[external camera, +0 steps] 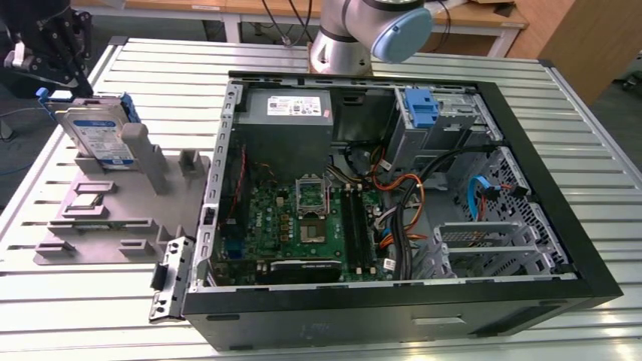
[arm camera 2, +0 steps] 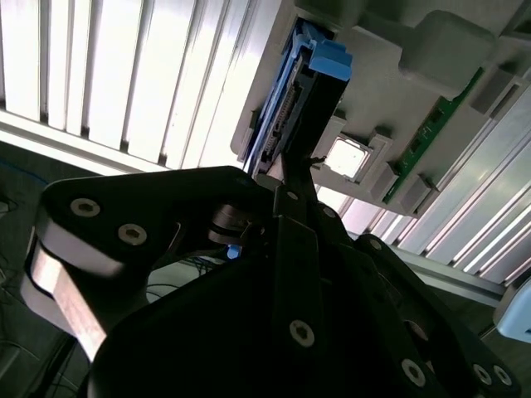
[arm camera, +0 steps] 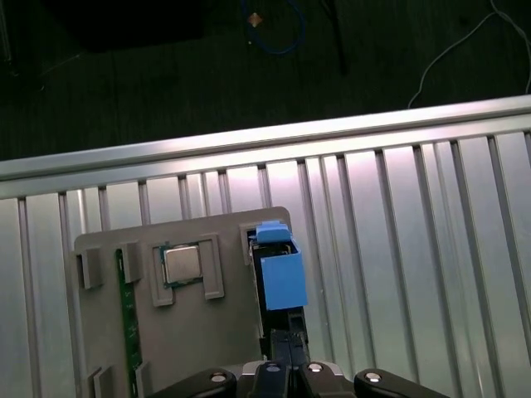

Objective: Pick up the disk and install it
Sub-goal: 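Pick up the disk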

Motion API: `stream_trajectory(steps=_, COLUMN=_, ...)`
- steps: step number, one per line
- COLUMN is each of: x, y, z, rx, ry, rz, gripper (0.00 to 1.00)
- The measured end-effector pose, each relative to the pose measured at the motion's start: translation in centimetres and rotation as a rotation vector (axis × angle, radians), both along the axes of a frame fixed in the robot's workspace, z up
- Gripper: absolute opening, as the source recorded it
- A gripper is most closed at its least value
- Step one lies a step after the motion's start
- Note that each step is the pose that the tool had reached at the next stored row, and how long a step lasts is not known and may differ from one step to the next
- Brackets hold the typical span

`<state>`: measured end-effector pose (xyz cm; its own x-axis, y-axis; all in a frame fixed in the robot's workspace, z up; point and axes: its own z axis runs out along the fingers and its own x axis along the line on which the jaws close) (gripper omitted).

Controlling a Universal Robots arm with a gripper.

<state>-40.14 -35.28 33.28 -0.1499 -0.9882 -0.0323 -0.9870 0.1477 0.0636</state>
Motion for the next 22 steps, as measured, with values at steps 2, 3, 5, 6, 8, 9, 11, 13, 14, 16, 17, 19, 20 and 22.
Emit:
stream_trajectory(steps=2, x=0.00, y=0.00, z=0.00, rx=0.0000, ry=0.0001, rz=0.001, gripper=0.10)
stream_trajectory(steps=3, x=0.00, y=0.00, z=0.00, rx=0.0000, ry=0.0000, rz=0.001, gripper=0.10)
stream_trajectory(steps=5, x=0.00, y=0.00, z=0.00, rx=0.0001, ry=-0.0002, rz=0.001, gripper=0.10)
stream_trajectory(steps=6, x=0.00, y=0.00, z=0.02, rx=0.0002, ry=-0.0004, rz=0.001, gripper=0.10)
stream_trajectory(steps=8, x=0.00, y=0.00, z=0.05, rx=0.0001, ry=-0.0002, rz=0.001, gripper=0.10)
stream_trajectory(steps=9, x=0.00, y=0.00, z=0.06, rx=0.0000, ry=-0.0001, rz=0.001, gripper=0.10)
stream_trajectory(steps=11, x=0.00, y=0.00, z=0.07, rx=0.0000, ry=-0.0001, rz=0.001, gripper=0.10)
stream_trajectory(steps=13, x=0.00, y=0.00, z=0.07, rx=0.0000, ry=-0.0001, rz=0.001, gripper=0.10)
stream_trajectory(steps=14, x=0.00, y=0.00, z=0.08, rx=0.0000, ry=0.0000, rz=0.001, gripper=0.10)
stream_trajectory(steps=16, x=0.00, y=0.00, z=0.08, rx=0.0000, ry=-0.0001, rz=0.001, gripper=0.10)
stream_trajectory(steps=17, x=0.00, y=0.00, z=0.08, rx=0.0000, ry=-0.0001, rz=0.001, gripper=0.10)
stream_trajectory(steps=19, x=0.00, y=0.00, z=0.09, rx=0.0000, ry=-0.0001, rz=0.001, gripper=0.10)
stream_trajectory(steps=20, x=0.00, y=0.00, z=0.09, rx=0.0000, ry=0.0000, rz=0.001, gripper=0.10)
stream_trajectory(steps=22, x=0.00, y=0.00, z=0.10, rx=0.0000, ry=0.0000, rz=0.001, gripper=0.11)
